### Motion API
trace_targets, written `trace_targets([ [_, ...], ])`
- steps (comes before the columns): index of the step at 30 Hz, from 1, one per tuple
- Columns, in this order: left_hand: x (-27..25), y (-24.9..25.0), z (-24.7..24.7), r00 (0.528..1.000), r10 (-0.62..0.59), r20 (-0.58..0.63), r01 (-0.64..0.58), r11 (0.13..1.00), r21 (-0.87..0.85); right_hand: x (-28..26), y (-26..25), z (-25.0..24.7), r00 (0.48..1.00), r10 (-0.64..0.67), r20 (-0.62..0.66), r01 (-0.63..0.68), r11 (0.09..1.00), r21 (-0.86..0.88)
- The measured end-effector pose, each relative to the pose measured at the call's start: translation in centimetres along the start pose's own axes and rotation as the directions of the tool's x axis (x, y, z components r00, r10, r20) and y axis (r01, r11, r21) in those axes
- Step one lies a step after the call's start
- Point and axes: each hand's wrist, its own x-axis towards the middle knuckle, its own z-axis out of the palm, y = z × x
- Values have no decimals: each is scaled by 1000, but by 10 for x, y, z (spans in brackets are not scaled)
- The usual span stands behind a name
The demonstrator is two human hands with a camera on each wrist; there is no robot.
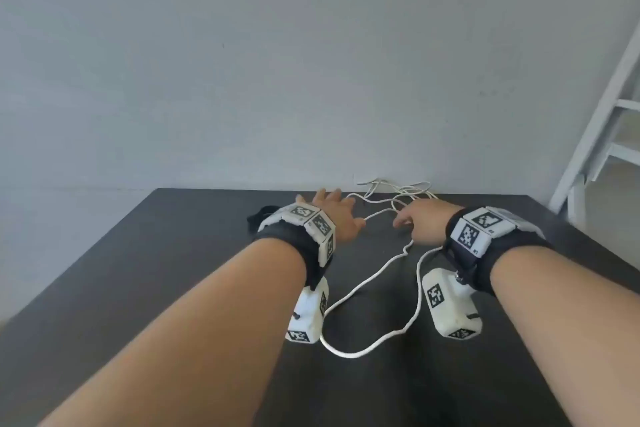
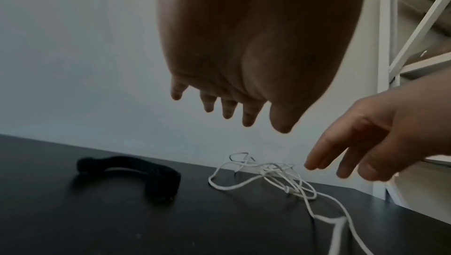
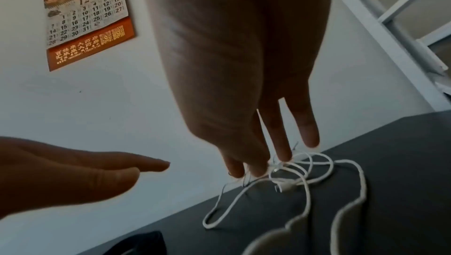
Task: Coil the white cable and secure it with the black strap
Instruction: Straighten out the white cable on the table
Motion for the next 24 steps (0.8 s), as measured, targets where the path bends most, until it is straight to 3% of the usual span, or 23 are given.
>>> trace_targets([
  [5, 3, 8, 26, 990, 92, 106, -84, 993, -77, 2, 0, 26, 999, 5, 45, -6, 1000, 22],
  [10, 3, 9, 28, 972, 165, 169, -120, 961, -249, 11, 4, 41, 994, -30, -103, 46, 987, 156],
  [13, 1, 8, 23, 947, 240, 213, -113, 871, -479, 13, 2, 38, 971, -43, -234, 112, 950, 293],
  [17, -3, -1, 9, 985, 165, 51, -99, 781, -617, 15, -2, 26, 934, 12, -356, 166, 871, 463],
  [21, -9, -13, -7, 988, 106, -110, -152, 774, -614, 11, -5, 12, 914, 46, -403, 163, 868, 468],
  [24, -11, -27, -14, 978, 27, -205, -157, 744, -650, 11, -3, 6, 925, 38, -378, 116, 919, 377],
])
